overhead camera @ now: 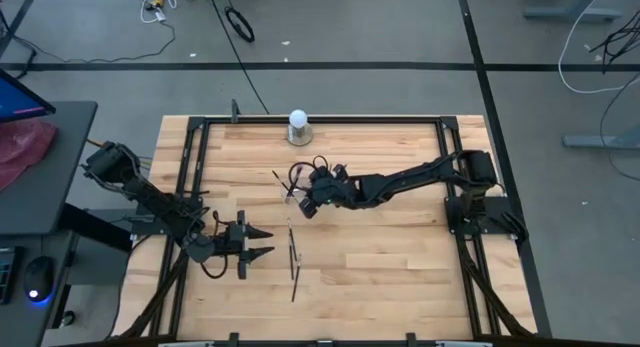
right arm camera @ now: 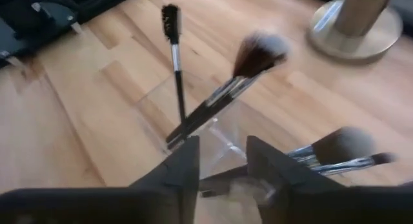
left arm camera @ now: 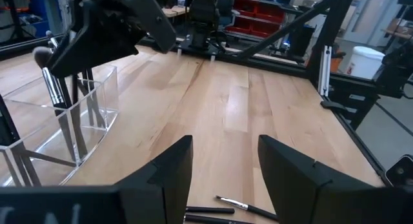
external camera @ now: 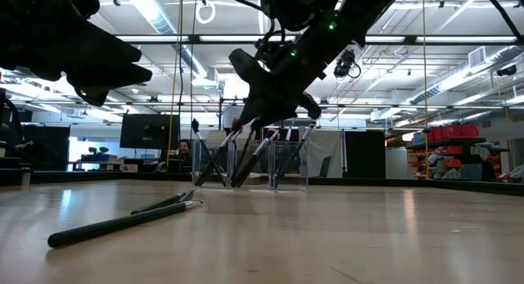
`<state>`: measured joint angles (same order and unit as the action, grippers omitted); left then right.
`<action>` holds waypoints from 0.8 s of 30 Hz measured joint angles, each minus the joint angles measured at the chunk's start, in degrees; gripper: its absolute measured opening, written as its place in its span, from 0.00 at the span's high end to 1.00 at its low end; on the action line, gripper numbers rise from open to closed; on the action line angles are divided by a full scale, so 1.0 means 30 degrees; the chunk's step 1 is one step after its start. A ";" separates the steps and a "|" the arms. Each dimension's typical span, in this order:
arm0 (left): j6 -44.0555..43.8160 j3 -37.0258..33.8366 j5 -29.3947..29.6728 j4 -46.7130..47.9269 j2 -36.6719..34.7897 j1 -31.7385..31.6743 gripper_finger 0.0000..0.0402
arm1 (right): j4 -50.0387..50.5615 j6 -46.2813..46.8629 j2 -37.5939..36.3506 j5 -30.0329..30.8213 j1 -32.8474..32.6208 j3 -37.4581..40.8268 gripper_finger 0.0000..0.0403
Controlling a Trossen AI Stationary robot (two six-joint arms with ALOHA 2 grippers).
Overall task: Put items in baskets/containers
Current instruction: Put the liner brush into the transparent organizer, then put the eyeshadow brush into the transparent organizer
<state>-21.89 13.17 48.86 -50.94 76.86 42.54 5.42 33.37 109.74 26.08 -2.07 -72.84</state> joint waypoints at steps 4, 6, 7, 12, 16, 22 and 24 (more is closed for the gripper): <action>-0.0003 0.0000 0.0011 0.0000 0.0000 0.0000 0.55 | 0.0501 -0.0566 -0.0740 0.1394 0.0083 0.0000 0.60; -0.0082 0.0000 0.0137 0.0001 -0.0006 0.0000 0.55 | 0.0586 -0.0694 -0.1328 0.2262 0.0083 0.0000 0.58; -0.0117 0.0000 0.0223 0.0007 -0.0007 0.0000 0.55 | 0.0580 -0.0888 -0.1670 0.2648 0.0045 0.0000 0.58; -0.0146 0.0000 0.0342 0.0007 0.0000 0.0000 0.55 | -0.0271 -0.2508 -0.3431 0.3690 -0.1079 -0.0002 0.60; -0.0146 0.0000 0.0350 0.0000 0.0000 0.0000 0.55 | -0.1618 -0.3622 -0.3714 0.3726 -0.3386 -0.0022 0.65; -0.0154 0.0000 0.0350 -0.0009 0.0000 0.0000 0.55 | -0.4495 -0.3338 -0.1353 0.3874 -0.7380 -0.0022 0.73; -0.0160 0.0000 0.0350 -0.0043 -0.0007 0.0000 0.55 | -0.5609 -0.3379 -0.0085 0.4030 -0.8082 -0.0022 0.75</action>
<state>-22.37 13.17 49.91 -51.07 76.84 42.54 -11.41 23.23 109.48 38.17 -26.32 -72.90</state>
